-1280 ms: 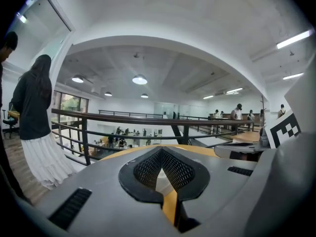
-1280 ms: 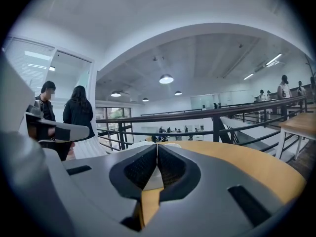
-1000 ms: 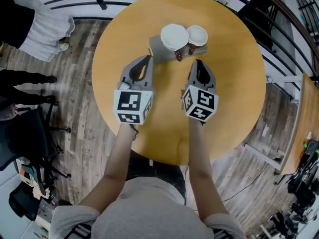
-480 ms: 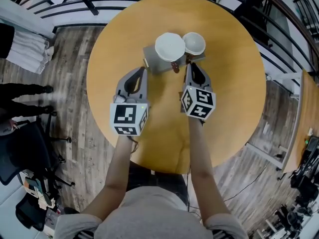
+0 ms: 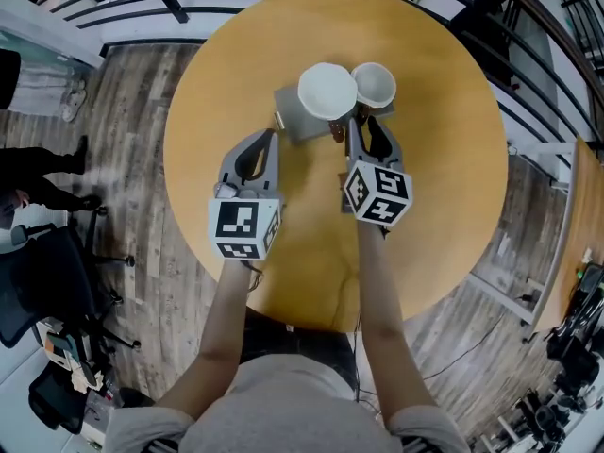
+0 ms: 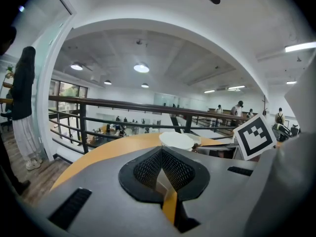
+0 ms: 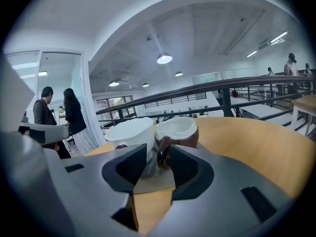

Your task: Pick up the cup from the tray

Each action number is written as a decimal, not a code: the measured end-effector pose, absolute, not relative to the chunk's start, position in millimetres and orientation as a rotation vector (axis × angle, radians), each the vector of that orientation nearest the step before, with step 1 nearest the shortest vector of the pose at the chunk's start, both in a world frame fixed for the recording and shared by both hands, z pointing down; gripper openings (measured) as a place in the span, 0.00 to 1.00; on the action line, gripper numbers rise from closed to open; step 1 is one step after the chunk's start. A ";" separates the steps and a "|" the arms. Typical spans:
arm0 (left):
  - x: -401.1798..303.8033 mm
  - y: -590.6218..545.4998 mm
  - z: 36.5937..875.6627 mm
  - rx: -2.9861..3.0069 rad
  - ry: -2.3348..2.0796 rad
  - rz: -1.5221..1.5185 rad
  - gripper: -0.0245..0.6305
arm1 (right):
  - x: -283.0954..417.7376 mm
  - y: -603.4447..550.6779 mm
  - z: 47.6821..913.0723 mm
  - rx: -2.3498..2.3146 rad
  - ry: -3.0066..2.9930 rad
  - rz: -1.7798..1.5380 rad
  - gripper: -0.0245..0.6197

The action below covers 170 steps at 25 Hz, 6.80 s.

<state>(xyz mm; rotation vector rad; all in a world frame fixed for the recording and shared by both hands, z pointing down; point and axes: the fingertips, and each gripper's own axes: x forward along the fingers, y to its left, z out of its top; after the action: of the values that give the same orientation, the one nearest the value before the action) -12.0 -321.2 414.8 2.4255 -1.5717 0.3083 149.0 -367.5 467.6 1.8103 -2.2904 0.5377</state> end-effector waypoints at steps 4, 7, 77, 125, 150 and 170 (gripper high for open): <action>-14.6 -321.2 418.5 2.420 -1.572 0.312 0.05 | 148.3 -376.1 480.1 1.797 -2.251 0.561 0.22; -19.3 -322.4 420.9 2.412 -1.573 0.314 0.05 | 147.0 -380.2 487.3 1.798 -2.215 0.572 0.22; -8.6 -327.7 433.7 2.397 -1.564 0.353 0.05 | 181.7 -391.3 435.9 1.990 -2.324 0.351 0.11; 13.8 -291.1 414.0 2.486 -1.528 0.329 0.05 | 273.8 -286.6 511.9 2.163 -2.054 0.570 0.11; 12.3 -276.0 415.6 2.468 -1.532 0.333 0.05 | 255.6 -258.2 562.2 1.913 -1.848 0.714 0.11; 4.9 -263.6 404.5 2.458 -1.544 0.273 0.05 | 253.5 -248.2 528.8 2.017 -1.903 0.765 0.27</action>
<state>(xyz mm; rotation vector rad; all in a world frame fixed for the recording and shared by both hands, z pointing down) 4.9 -263.6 404.5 2.4578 -1.5442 0.2731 253.5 -248.2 528.8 2.0170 -1.9029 0.7654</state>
